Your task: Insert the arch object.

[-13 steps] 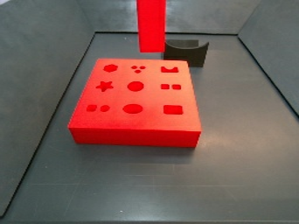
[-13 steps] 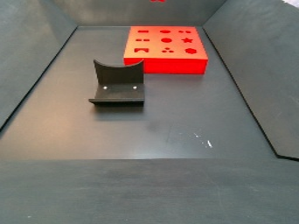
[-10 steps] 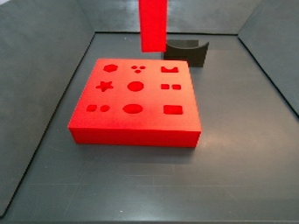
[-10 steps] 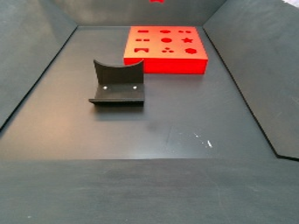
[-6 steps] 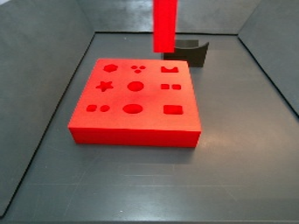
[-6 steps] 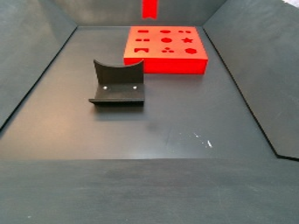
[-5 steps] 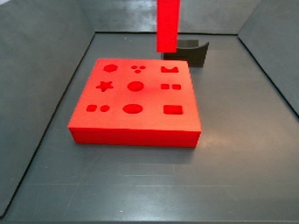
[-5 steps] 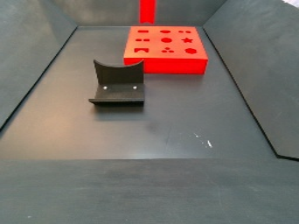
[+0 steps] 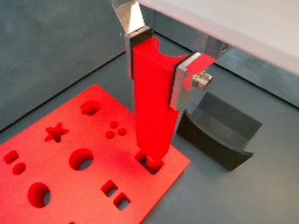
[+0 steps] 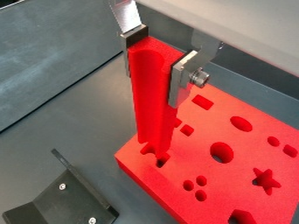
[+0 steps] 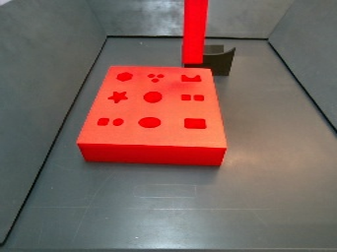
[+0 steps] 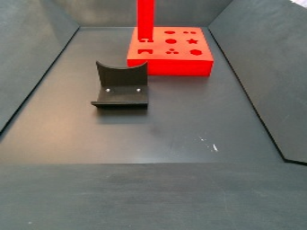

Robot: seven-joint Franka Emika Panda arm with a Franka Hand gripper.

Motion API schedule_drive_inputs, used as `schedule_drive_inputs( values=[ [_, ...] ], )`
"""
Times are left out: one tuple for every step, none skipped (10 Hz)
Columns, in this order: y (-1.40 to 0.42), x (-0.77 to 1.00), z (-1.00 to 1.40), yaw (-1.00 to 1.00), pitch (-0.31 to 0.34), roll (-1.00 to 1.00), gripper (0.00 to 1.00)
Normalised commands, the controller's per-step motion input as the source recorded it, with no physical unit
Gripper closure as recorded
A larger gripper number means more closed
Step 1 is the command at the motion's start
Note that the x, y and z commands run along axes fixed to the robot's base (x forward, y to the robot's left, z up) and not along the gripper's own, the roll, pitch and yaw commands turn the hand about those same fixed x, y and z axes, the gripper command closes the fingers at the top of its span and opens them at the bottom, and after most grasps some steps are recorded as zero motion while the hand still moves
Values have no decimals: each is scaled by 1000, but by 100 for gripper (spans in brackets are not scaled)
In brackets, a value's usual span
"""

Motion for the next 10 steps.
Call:
schedule_drive_inputs(
  values=[
    [-154,246,-186,149,50,320,100],
    [-69,366,-223,103,83,414,100],
    [0,291,-226,0,84,306,100],
    [0,0,-49,0,11,60,100],
    [0,43,0,0,0,0,100],
    [-20,149,-151,37,-27,-29,100],
    [-63,151,-180,123,-49,-46,100],
    [-80,66,-186,189,-39,0,100],
    [-43,0,-151,280,-20,0,100],
    [-23,0,-106,289,-16,0,100]
  ],
)
